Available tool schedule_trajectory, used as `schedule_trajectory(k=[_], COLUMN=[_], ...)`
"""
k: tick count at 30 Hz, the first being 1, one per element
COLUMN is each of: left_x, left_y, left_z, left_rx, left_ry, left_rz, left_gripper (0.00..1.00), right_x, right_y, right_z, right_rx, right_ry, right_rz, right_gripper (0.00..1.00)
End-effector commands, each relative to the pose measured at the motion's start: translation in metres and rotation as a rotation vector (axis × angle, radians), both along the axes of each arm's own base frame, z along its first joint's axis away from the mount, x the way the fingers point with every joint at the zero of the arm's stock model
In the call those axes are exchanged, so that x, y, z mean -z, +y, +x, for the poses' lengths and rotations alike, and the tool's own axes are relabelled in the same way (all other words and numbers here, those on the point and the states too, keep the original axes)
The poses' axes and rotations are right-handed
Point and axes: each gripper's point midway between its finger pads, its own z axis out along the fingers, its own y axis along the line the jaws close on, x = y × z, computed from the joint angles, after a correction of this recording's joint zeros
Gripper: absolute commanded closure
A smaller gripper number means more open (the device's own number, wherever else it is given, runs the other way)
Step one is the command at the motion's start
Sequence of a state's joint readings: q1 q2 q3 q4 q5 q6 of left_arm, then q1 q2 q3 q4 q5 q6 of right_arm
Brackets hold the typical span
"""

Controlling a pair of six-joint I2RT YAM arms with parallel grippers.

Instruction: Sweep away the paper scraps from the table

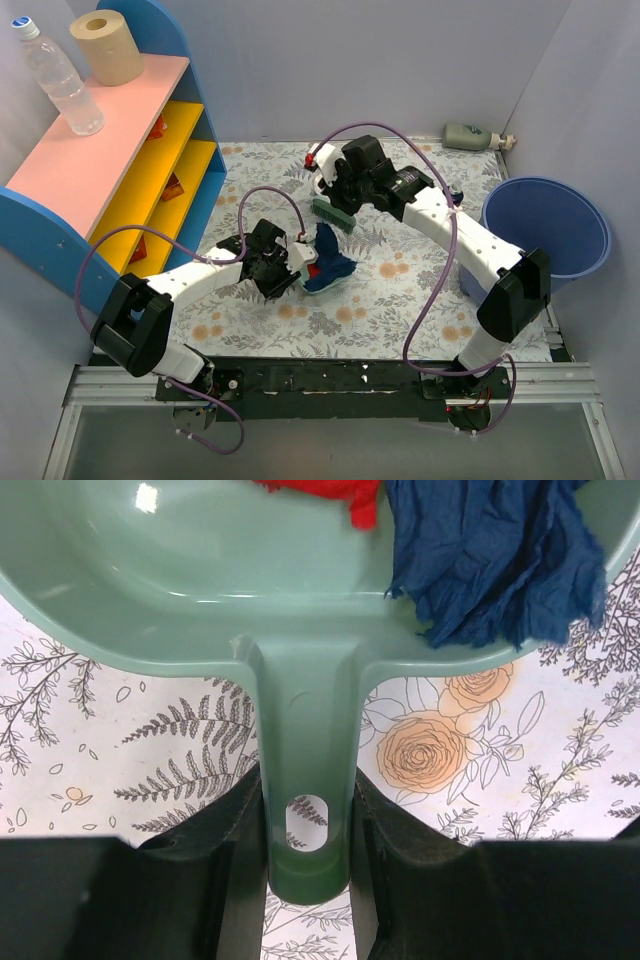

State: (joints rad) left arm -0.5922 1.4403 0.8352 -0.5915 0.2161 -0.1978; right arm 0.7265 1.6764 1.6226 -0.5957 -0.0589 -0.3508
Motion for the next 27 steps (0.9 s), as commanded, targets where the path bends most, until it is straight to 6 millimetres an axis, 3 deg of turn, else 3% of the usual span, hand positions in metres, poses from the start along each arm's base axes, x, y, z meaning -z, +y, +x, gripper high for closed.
schedule_trajectory(k=[1,5,6,7,9,12,13,19,22,27], left_x=[-0.011,-0.013,-0.015,-0.015,-0.014,-0.016,-0.018,-0.02,-0.026,-0.034], left_y=[-0.007,-0.007,-0.007,-0.006,-0.004,-0.001,0.001,0.0,-0.003,-0.011], left_z=[0.017,0.021,0.021,0.019,0.016,0.011,0.01,0.009,0.012,0.019], left_rx=[0.001,0.0,0.001,0.004,0.011,0.027,0.03,0.04,0.041,0.049], left_ry=[-0.088,-0.104,-0.111,-0.109,-0.105,-0.108,-0.116,-0.108,-0.109,-0.1], left_rz=[-0.041,-0.037,-0.041,-0.04,-0.036,-0.031,-0.032,-0.03,-0.034,-0.046], left_gripper=[1.0,1.0,1.0,1.0,1.0,1.0,1.0,1.0,1.0,1.0], right_x=[-0.053,-0.068,-0.069,-0.07,-0.077,-0.089,-0.093,-0.068,-0.084,-0.132], right_y=[0.007,-0.011,-0.005,-0.015,-0.015,-0.037,-0.047,-0.119,-0.159,-0.203], right_z=[0.01,0.018,0.008,0.011,-0.002,-0.001,0.002,-0.004,0.004,0.021], right_rx=[-0.021,0.038,0.006,0.017,-0.017,0.037,0.055,0.269,0.385,0.535], right_ry=[-0.127,-0.171,-0.094,-0.044,0.046,-0.017,-0.052,-0.145,-0.236,-0.401], right_rz=[0.079,0.076,0.153,0.198,0.28,0.254,0.252,0.101,0.082,0.143], right_gripper=[0.99,0.99,0.99,0.99,0.99,0.99,0.99,0.99,0.99,0.99])
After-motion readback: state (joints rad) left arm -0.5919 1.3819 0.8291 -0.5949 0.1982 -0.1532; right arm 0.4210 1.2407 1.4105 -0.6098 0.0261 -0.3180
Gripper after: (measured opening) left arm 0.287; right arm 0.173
